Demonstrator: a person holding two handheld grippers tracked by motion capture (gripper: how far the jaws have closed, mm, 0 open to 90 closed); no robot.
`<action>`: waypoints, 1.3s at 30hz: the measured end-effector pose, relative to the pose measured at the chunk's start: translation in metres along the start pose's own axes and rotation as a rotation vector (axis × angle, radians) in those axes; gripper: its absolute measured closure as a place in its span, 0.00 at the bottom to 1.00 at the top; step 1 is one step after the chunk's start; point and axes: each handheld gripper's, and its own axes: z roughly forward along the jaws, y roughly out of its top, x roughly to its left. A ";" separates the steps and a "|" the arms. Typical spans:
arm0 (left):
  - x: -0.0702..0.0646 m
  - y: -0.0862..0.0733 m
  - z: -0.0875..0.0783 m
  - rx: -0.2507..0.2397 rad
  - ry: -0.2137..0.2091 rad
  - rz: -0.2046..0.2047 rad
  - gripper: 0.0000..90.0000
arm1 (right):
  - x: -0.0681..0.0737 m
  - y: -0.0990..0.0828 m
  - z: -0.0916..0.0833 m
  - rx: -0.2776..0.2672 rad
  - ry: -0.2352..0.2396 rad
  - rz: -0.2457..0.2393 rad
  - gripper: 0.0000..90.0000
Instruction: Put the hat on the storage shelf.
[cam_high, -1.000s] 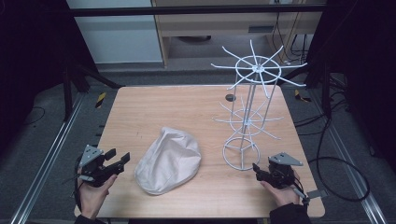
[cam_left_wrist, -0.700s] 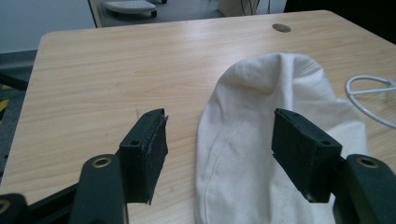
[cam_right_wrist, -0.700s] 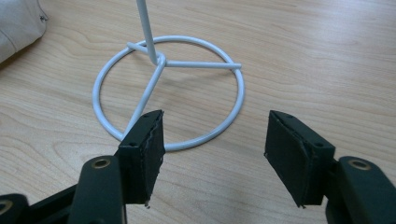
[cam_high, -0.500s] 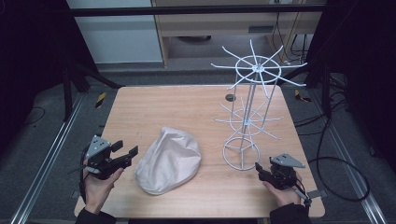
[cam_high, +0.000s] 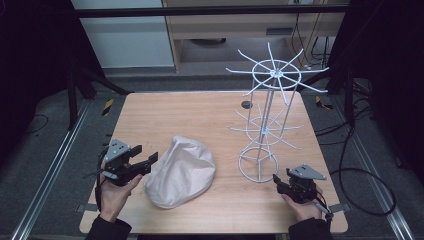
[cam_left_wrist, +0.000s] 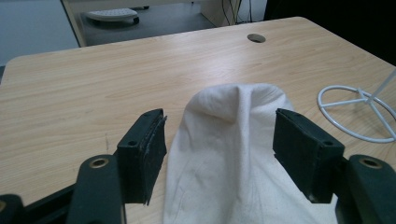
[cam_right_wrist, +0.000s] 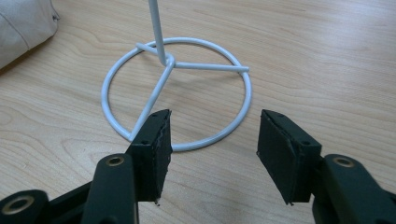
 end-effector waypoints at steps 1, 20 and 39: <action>-0.002 0.002 0.003 0.002 -0.005 0.004 0.38 | 0.000 0.000 0.000 -0.001 0.001 -0.001 0.51; -0.019 0.018 0.032 0.059 -0.038 0.049 0.37 | 0.000 0.000 0.001 0.008 0.006 -0.003 0.53; -0.025 0.009 0.068 0.189 -0.031 0.120 0.40 | -0.002 -0.001 0.001 0.012 0.016 -0.005 0.56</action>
